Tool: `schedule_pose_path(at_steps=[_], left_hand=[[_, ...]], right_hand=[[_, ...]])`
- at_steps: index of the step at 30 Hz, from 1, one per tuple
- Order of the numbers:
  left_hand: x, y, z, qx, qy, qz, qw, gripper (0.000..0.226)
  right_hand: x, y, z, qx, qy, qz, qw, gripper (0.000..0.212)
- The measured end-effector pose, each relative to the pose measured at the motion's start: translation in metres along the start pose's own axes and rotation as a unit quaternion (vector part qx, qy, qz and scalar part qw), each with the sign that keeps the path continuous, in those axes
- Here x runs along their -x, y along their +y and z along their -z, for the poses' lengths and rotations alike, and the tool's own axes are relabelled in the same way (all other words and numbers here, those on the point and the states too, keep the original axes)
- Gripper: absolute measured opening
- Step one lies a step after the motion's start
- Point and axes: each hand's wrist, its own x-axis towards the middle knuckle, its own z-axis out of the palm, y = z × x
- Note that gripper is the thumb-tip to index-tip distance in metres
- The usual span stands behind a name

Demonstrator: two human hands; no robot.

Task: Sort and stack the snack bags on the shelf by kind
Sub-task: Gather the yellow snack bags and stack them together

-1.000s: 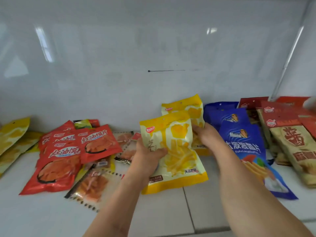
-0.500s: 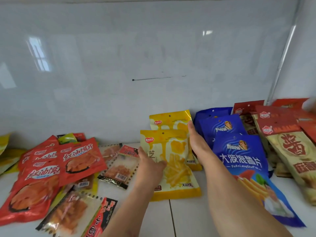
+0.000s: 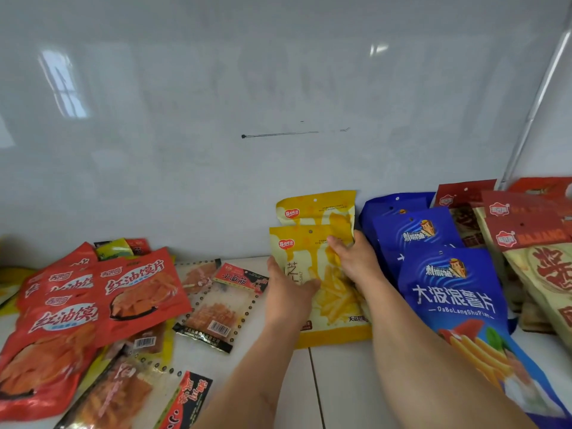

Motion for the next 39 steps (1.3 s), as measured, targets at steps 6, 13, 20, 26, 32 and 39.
schedule_pose_path(at_steps=[6, 13, 20, 26, 32, 39], left_hand=[[-0.005, 0.003, -0.001, 0.026, 0.003, -0.001, 1.000, 0.099], [-0.001, 0.007, 0.019, 0.065, -0.038, 0.029, 0.997, 0.080], [0.007, 0.002, 0.048, -0.024, 0.030, 0.000, 0.999, 0.072], [0.024, -0.005, 0.100, -0.275, 0.145, -0.128, 0.942, 0.036], [0.037, -0.017, 0.170, -0.413, 0.223, -0.179, 0.865, 0.028], [0.026, -0.047, 0.290, -0.460, 0.273, -0.200, 0.821, 0.025]], right_hand=[[-0.006, -0.003, -0.007, 0.061, 0.021, 0.000, 0.998, 0.039], [-0.001, -0.012, -0.010, 0.158, 0.055, -0.024, 0.986, 0.059], [0.023, -0.040, -0.027, 0.265, 0.122, 0.046, 0.955, 0.095], [0.054, -0.065, -0.069, 0.332, 0.088, 0.200, 0.917, 0.052], [0.101, -0.092, -0.138, 0.330, -0.047, 0.304, 0.892, 0.033], [0.158, -0.140, -0.245, 0.307, -0.123, 0.336, 0.882, 0.029]])
